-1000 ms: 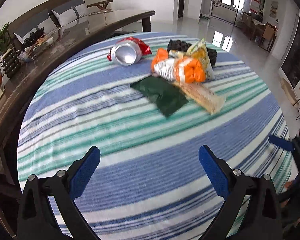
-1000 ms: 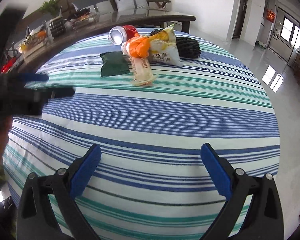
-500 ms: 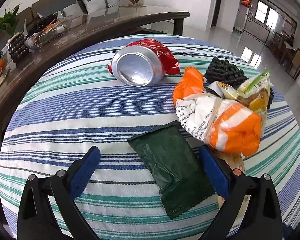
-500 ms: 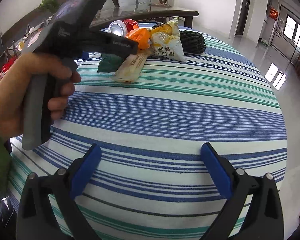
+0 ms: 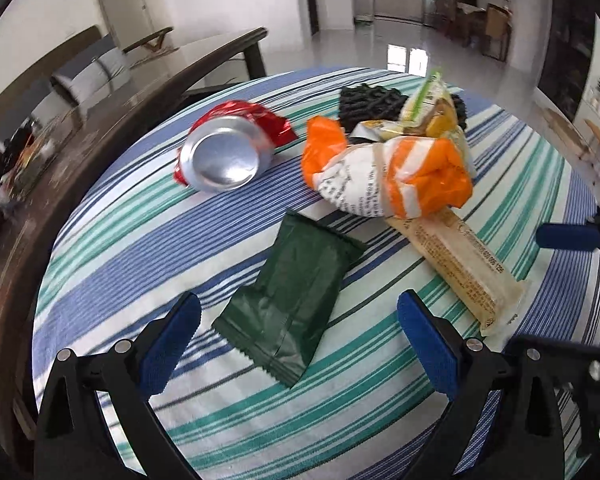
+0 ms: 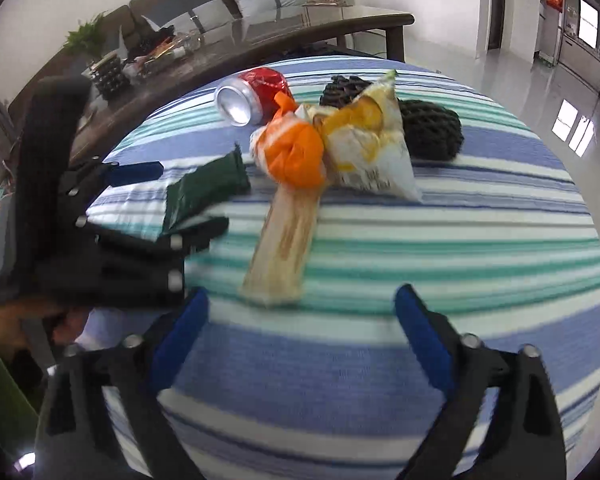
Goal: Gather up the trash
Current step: 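Grasp the green packet with the left tool while the right tool grasps the cream snack bar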
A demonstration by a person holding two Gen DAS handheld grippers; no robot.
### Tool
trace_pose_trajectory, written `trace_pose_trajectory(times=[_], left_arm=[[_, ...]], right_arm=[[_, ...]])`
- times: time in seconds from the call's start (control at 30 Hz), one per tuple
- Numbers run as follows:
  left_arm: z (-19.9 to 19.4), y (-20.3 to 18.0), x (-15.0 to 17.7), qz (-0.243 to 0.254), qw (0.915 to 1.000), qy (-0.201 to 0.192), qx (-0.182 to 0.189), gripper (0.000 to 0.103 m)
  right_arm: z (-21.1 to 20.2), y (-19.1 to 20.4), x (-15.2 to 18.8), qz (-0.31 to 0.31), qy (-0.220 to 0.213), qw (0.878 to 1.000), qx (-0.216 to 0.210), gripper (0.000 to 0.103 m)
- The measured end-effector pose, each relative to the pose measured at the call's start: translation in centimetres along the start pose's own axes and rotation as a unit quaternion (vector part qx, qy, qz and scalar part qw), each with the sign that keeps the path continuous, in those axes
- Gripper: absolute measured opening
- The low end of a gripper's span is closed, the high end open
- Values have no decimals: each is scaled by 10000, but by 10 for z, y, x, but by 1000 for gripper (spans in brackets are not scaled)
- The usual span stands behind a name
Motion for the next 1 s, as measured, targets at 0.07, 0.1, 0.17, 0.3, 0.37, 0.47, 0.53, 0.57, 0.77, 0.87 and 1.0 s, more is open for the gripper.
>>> trace_pose_trajectory(times=[0.07, 0.1, 0.17, 0.3, 0.37, 0.47, 0.53, 0.57, 0.77, 0.87, 1.0], left_arm=[[4, 0, -3, 149, 9995, 100, 241, 81], [5, 2, -4, 125, 9991, 113, 394, 76], [5, 8, -5, 121, 9986, 142, 493, 54], [0, 14, 2, 46, 9980, 175, 614, 40], [-8, 16, 11, -17, 9978, 196, 636, 39], [-25, 18, 32, -249, 9969, 246, 705, 39], [-38, 19, 49, -402, 9962, 263, 729, 39], [-45, 20, 58, -457, 9959, 246, 739, 40], [-54, 19, 84, -656, 9956, 87, 663, 72], [-48, 19, 80, -594, 9963, 85, 614, 82], [-43, 17, 79, -433, 9980, 64, 459, 91]], right_arm=[[7, 6, -6, -71, 17, 10000, 60, 70], [8, 7, -8, -93, 1, 9999, 104, 68], [13, 8, -12, -107, 23, 9998, 147, 44], [8, 14, -5, -176, 54, 9998, 59, 22], [-5, 16, 8, -264, 69, 9996, 51, 22], [-29, 16, 38, -370, 132, 9992, 112, 22], [-46, 15, 62, -380, 144, 9991, 113, 22], [-53, 14, 74, -371, 130, 9991, 151, 22], [-53, 8, 96, -234, 17, 9987, 460, 68], [-40, 12, 86, -302, -28, 9980, 553, 75], [-29, 9, 74, -211, -123, 9979, 593, 83]])
Point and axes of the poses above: each gripper's, at about its wrist camera, not at the fingertips, and z roughly the way its jaws point, y to its left, x to its underside, the point moved 2 cm from there along z, roughly the way its jaws point, and after that the axes turned 1 degree about -z, right-handed, at the moved point
